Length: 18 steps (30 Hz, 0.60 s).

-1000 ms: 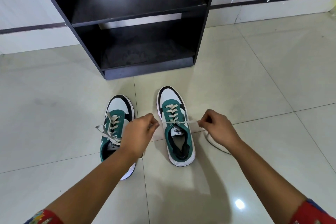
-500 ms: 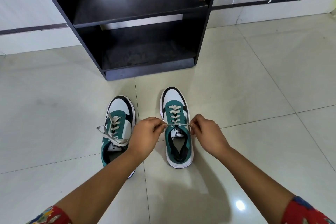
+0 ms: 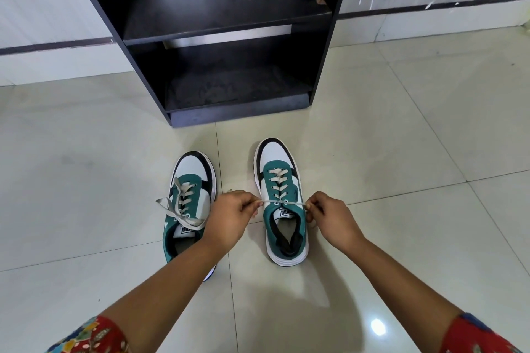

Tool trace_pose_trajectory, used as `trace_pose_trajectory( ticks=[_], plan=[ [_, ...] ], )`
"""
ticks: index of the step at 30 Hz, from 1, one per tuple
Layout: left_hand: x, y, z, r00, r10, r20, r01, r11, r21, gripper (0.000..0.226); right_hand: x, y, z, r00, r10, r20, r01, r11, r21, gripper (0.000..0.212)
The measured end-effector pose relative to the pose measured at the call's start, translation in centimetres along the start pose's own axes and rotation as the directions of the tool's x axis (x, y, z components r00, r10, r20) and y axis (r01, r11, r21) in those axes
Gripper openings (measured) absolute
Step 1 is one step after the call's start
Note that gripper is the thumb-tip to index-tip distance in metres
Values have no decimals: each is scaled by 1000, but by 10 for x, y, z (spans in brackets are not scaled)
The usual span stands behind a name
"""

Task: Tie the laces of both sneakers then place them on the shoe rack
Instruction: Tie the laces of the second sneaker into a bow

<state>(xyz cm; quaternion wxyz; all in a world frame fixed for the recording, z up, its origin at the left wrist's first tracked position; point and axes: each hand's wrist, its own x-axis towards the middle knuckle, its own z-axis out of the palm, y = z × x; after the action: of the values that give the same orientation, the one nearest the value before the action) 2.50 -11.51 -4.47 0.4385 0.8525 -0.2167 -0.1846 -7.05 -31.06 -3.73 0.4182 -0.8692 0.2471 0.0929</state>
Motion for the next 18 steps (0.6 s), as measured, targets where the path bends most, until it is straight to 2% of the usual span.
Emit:
trace_pose_trajectory(
  ticks=[1,3,4,5,6,8,9,11,12,14,16,18],
  plan=[
    [0,1,-1,1000,-18,24,18,1000,1,14,0,-1,-1,1000,8,30,-8,999,-31,14],
    [0,6,-3,989,-120,90,132,982,-133,17,1,-3,-5,998,9,64,-5,998,-55,18],
    [0,9,-4,978,-170,116,194,953,-235,19,2,-5,-7,999,-13,51,12,1000,19,20],
    [0,14,-5,966,-217,141,253,902,-349,20,1,-10,-10,999,-38,22,34,985,167,22],
    [0,19,-6,951,-256,172,307,831,-465,22,0,-15,-11,998,-56,-11,57,936,348,23],
    [4,29,-7,923,-291,253,386,671,-633,27,1,-26,-10,996,-82,-24,79,774,629,24],
    [6,34,-8,909,-295,293,416,611,-674,30,2,-30,-8,995,-98,-3,71,693,717,26],
    [11,38,-7,889,-304,342,457,552,-697,32,5,-34,-1,992,-117,48,24,542,840,31],
    [14,39,-6,886,-308,346,462,550,-695,32,7,-35,1,992,-111,67,-3,499,867,33],
    [18,38,-4,883,-329,335,468,556,-687,30,11,-35,2,994,-70,84,-39,489,871,35],
    [17,34,-2,877,-360,318,477,587,-654,26,12,-33,4,995,-33,93,-64,504,861,33],
    [14,35,1,891,-349,292,454,652,-607,24,12,-32,7,995,-36,95,-58,567,821,29]
  ],
)
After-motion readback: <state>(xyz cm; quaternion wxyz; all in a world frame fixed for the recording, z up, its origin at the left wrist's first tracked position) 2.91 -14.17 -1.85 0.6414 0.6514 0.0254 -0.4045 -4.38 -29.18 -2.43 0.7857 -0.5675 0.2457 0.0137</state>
